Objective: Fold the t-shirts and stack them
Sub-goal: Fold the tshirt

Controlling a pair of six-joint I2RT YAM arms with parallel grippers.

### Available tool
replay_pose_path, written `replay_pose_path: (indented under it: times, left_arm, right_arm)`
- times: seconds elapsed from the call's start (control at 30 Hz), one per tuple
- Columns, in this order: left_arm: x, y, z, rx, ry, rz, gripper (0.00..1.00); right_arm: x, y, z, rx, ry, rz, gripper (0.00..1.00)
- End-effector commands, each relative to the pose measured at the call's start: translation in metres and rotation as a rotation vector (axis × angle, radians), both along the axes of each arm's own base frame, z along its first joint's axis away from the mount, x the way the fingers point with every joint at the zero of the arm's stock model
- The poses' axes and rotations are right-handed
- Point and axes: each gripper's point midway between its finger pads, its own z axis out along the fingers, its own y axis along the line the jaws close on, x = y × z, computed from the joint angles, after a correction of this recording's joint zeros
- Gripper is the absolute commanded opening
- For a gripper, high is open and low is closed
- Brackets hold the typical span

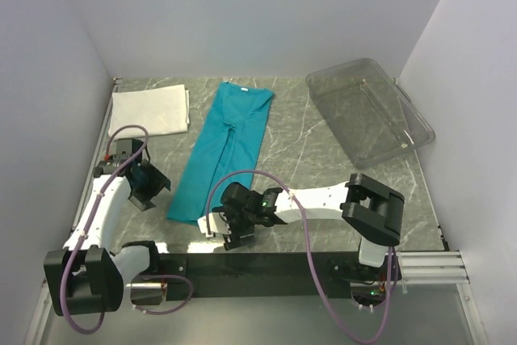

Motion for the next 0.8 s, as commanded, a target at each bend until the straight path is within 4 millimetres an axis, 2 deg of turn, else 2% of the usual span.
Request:
replay_pose_path:
  times: [0.0, 0.1, 0.2, 0.33, 0.43, 0.63, 0.77]
  left_arm:
    - [-0.024, 0.001, -0.017, -0.001, 0.106, 0.067, 0.65]
    - [-0.030, -0.004, -0.028, -0.029, 0.146, 0.079, 0.53]
    - [-0.037, -0.004, -0.035, -0.030, 0.183, 0.119, 0.48]
    - [-0.047, -0.005, -0.045, -0.031, 0.223, 0.181, 0.47]
    - [-0.047, -0.003, -0.051, -0.020, 0.233, 0.202, 0.49]
    - [-0.041, -0.004, -0.065, -0.019, 0.251, 0.224, 0.44]
    - [-0.038, -0.002, -0.067, 0.004, 0.255, 0.246, 0.43]
  right_arm:
    - [0.007, 0.014, 0.007, 0.058, -0.026, -0.039, 0.78]
    - [0.008, 0.013, 0.005, 0.059, -0.028, -0.046, 0.78]
    - [0.008, 0.014, 0.004, 0.063, -0.024, -0.056, 0.77]
    - [0.009, 0.015, 0.007, 0.068, -0.020, -0.062, 0.77]
    - [0.008, 0.015, 0.005, 0.068, -0.012, -0.060, 0.76]
    - [0.007, 0.015, 0.001, 0.057, -0.001, -0.060, 0.74]
    - [0.008, 0.016, -0.001, 0.052, -0.003, -0.062, 0.73]
